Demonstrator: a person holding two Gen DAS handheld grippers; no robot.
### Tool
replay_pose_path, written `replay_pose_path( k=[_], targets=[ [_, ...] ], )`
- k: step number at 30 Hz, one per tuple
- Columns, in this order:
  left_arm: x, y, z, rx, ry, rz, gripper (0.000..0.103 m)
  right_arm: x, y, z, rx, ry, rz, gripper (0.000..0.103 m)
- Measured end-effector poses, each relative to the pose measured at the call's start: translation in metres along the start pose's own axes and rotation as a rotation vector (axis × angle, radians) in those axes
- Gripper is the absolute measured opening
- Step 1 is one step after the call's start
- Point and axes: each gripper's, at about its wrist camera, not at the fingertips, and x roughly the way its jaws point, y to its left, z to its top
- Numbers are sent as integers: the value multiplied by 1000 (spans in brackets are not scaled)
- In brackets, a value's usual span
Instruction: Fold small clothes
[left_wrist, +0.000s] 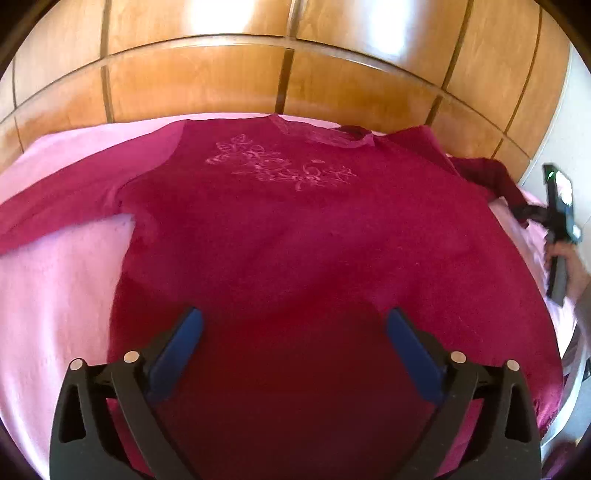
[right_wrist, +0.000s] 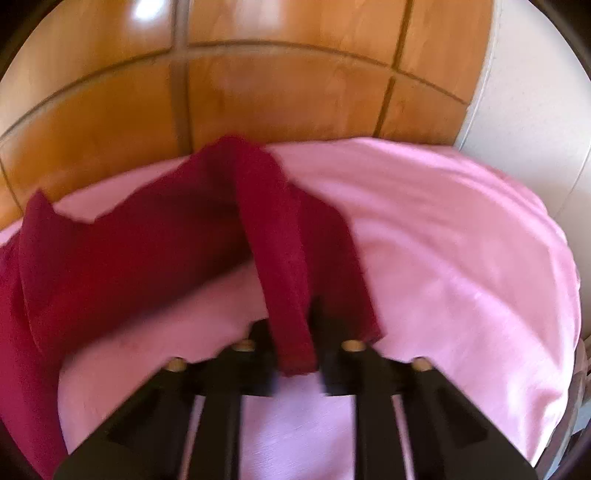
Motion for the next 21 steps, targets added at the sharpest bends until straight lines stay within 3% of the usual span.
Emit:
replay_pose_path(
  k=[7,11,16,21],
  targets=[
    [10,-1,1,-19,-37,22,99,-96,-60,25,35,-164,57,6],
    [11,0,0,-21,-37,8,99,-124,-90,43,84,-212,25,5],
    [12,-1,0,-17,-34,12,99,-91,-121,71,121,-152,-84,5],
    [13,-2,0,-9,-32,18,99,-18,-154,53,170,48,-218,5]
  ],
)
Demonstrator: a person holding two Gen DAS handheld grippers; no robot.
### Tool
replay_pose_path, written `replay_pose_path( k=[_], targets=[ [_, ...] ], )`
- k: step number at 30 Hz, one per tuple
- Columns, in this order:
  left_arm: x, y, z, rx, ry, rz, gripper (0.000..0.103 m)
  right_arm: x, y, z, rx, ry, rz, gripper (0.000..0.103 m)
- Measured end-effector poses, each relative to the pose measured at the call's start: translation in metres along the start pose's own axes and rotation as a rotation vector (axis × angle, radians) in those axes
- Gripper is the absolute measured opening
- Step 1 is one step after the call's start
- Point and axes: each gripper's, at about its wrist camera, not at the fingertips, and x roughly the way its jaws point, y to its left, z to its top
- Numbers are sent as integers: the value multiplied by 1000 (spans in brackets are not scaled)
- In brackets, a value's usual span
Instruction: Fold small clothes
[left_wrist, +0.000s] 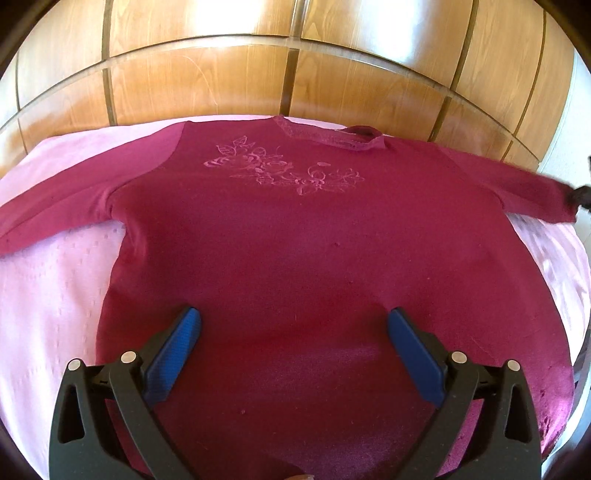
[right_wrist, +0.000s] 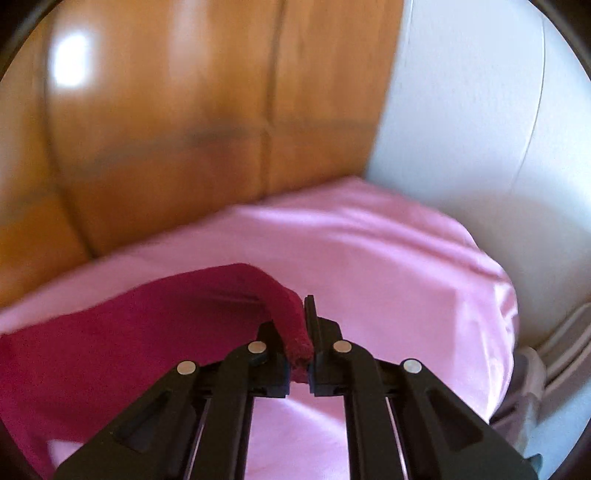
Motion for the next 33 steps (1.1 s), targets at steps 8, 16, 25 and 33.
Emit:
replay_pose_path(
  k=[8,16,25,33],
  targets=[
    [1,1,1,6,8,0,99,42,17,-40,42,84,2,46],
    [-20,14,-2,-39,42,6,99,-58,70,-122,-115,126,478,78],
    [-80,77,-51,-229,61,43,98,-176,114,-277,-358,347,902,77],
    [-110,81,-89,-236,130,-144,17,-223,107,-332,-500,380,863,22]
  ],
)
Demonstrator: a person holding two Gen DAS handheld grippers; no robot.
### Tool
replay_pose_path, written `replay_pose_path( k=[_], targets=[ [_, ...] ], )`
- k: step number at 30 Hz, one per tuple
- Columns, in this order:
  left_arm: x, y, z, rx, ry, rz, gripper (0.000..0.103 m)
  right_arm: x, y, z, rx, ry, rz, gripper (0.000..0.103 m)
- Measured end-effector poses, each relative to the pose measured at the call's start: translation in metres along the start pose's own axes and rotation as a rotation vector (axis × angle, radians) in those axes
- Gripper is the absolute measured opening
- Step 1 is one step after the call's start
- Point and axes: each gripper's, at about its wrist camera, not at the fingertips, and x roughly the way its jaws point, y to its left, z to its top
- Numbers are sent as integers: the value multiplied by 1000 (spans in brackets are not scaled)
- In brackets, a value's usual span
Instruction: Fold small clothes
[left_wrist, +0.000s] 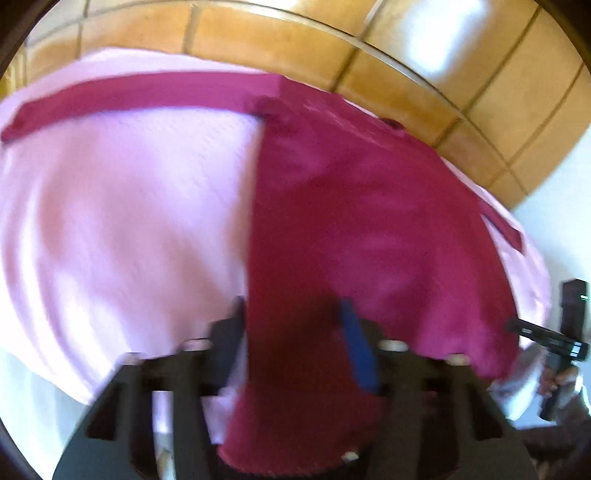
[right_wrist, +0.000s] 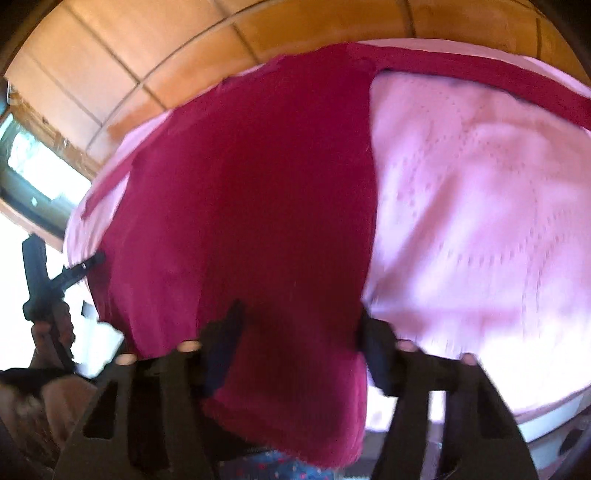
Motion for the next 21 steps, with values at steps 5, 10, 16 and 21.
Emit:
replay_pose_path(
  k=[5,10,16,21],
  targets=[
    [-21,12,-3,-15,-10,-67,7,-33,-16,12,-44,-65,18,8],
    [-18,18,-17,35,64,-31,6,3,-32,-5,-87,86,-88,7],
    [-35,7,-5,49,-56,48,68,-7,-46,10,18,-2,-49,41],
    [-37,-14,31,63,-183,32,69,-24,-115,46,308,-193,-51,67]
  ],
)
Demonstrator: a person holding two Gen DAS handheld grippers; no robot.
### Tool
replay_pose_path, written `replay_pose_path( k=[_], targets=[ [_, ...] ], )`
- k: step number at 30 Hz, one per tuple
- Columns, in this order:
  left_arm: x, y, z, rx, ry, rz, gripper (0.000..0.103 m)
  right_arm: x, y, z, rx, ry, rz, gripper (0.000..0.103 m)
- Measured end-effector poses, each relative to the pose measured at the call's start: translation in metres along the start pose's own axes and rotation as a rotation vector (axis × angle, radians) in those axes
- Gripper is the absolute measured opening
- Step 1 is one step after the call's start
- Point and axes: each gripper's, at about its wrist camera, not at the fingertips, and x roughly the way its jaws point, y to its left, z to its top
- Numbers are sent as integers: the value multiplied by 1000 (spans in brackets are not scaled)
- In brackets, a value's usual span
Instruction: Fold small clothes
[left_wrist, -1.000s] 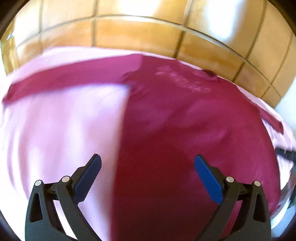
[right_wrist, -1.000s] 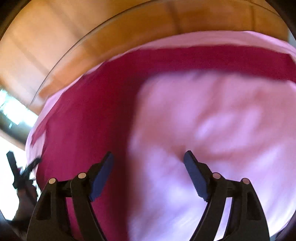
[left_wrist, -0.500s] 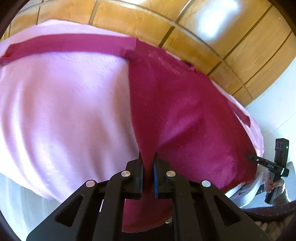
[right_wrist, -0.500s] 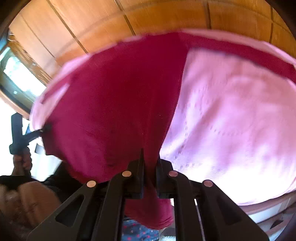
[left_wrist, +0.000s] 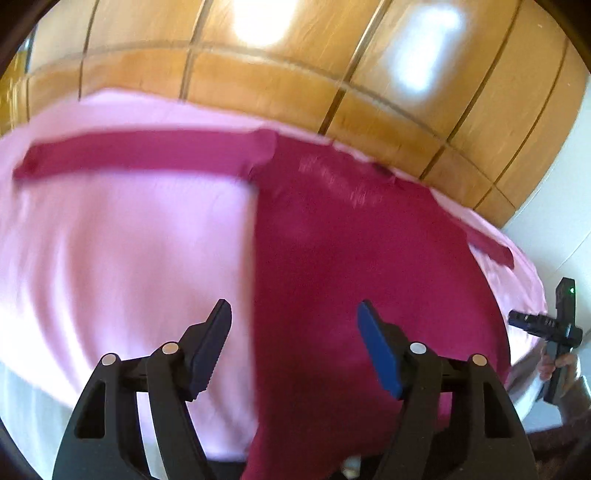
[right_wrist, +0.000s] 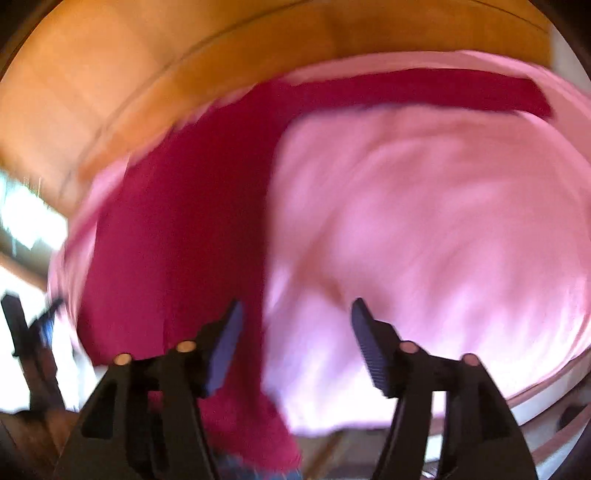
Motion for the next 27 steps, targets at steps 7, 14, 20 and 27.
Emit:
replay_pose_path(
  k=[7,14,20,27],
  targets=[
    [63,-44,28,86,31,17,72,11,-94,78,390,-224,-20,60],
    [104,-58,29,86,112,19,72,42,-143,139,582,-308,-29,50],
    [113,-57,32,97,126,30,73,57,-177,174,654,-329,-109,10],
    [114,-51,41,38,133,-7,78,24,-117,209,296,-361,-237,8]
  ],
)
